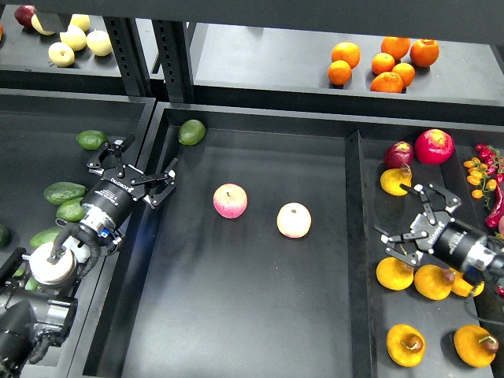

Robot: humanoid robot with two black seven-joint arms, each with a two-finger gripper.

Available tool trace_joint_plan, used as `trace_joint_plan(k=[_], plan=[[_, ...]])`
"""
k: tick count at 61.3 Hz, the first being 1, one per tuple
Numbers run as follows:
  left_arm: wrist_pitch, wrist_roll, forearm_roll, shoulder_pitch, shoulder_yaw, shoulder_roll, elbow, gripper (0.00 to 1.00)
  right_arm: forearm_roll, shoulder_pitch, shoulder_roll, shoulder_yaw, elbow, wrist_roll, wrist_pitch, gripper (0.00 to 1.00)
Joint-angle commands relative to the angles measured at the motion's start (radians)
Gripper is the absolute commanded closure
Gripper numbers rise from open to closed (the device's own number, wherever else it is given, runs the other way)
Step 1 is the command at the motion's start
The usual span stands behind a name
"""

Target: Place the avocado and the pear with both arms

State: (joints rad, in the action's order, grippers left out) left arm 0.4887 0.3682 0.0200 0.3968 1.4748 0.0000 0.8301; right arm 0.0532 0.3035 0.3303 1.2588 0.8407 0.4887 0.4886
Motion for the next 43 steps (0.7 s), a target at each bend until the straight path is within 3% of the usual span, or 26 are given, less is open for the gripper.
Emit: trace_joint_plan(k=[1, 17, 20, 32, 43], plan=[[0.0, 0.0, 0.0, -0.001, -0.002, 0.0, 0.006, 0.01, -0.001, 0.003, -0.034, 0.004, 0.008, 0.0, 0.0, 0.01], [0.0, 0.0, -0.002, 0.008, -0.01, 0.0, 0.004, 0.01, -0.038, 0.054, -0.168, -0.001, 0.0, -0.002, 0.0, 0.01], [0.0, 0.0, 0.0, 0.013, -0.011, 0.0, 0.004, 0.01, -0.062, 0.083, -0.22, -0.004, -0.014, -0.051, 0.0, 0.01], [0.0, 0.0, -0.002, 0.019, -0.013, 0.0, 0.006, 0.01, -0.116, 0.161, -0.33, 0.002, -0.1, -0.163, 0.0, 0.01], [0.0, 0.0, -0.002, 0.022, -0.016, 0.0, 0.006, 0.01, -0.165, 0.223, -0.33, 0.007, -0.192, -0.219, 0.0, 0.01]])
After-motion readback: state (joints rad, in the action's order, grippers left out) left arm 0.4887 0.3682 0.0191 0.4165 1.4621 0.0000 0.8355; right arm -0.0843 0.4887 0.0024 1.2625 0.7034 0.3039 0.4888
